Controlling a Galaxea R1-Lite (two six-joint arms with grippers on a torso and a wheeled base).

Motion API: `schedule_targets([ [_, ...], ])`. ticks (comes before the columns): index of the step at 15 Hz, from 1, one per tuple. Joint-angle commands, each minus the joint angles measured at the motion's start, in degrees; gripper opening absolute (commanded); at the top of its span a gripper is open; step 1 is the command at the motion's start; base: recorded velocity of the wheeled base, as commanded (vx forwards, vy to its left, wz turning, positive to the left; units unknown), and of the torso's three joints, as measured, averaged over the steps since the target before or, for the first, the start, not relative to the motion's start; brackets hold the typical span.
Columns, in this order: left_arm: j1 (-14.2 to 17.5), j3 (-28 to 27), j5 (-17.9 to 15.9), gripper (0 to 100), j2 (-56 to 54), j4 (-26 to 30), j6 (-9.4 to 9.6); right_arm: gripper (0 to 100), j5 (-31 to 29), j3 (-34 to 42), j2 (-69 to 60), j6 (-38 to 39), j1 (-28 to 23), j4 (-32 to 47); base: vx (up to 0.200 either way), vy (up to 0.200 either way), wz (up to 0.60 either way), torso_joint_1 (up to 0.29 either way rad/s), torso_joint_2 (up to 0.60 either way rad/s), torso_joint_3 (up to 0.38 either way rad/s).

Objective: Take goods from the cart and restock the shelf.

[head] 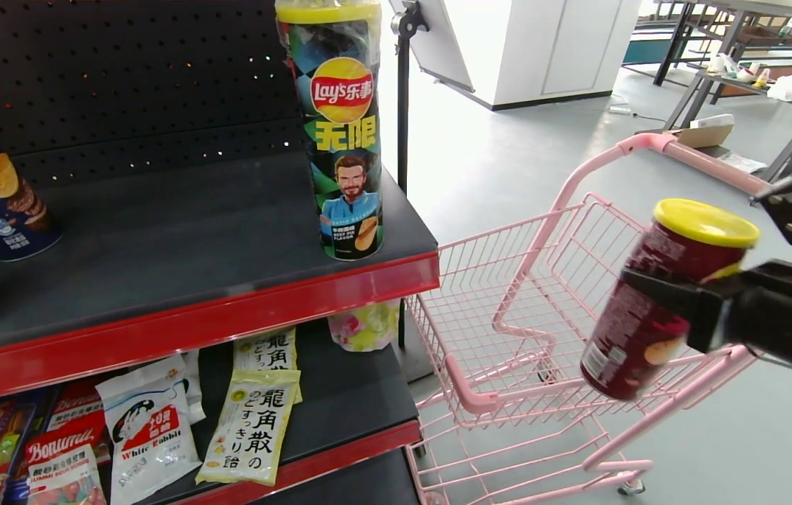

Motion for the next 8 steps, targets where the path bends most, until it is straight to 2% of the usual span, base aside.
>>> schedule_targets([
  [1,0.0,-0.2,-0.1,100,-0.4,0.0,0.03,0,-2.6,2.4,-25.3,-0.7,1.6,21.2,0.000,0.000,0.00,0.000,0.00,0.000],
  [3,0.0,-0.8,-0.9,100,0.3,0.1,0.03,0,-3.4,2.9,-28.7,-0.9,0.8,24.0,0.000,0.000,0.00,0.000,0.00,0.000],
  [8,0.0,-1.8,-0.9,100,2.0,0.1,0.91,0,-3.3,2.8,-29.0,-3.0,-0.1,24.0,0.000,0.000,0.00,0.000,0.00,0.000],
])
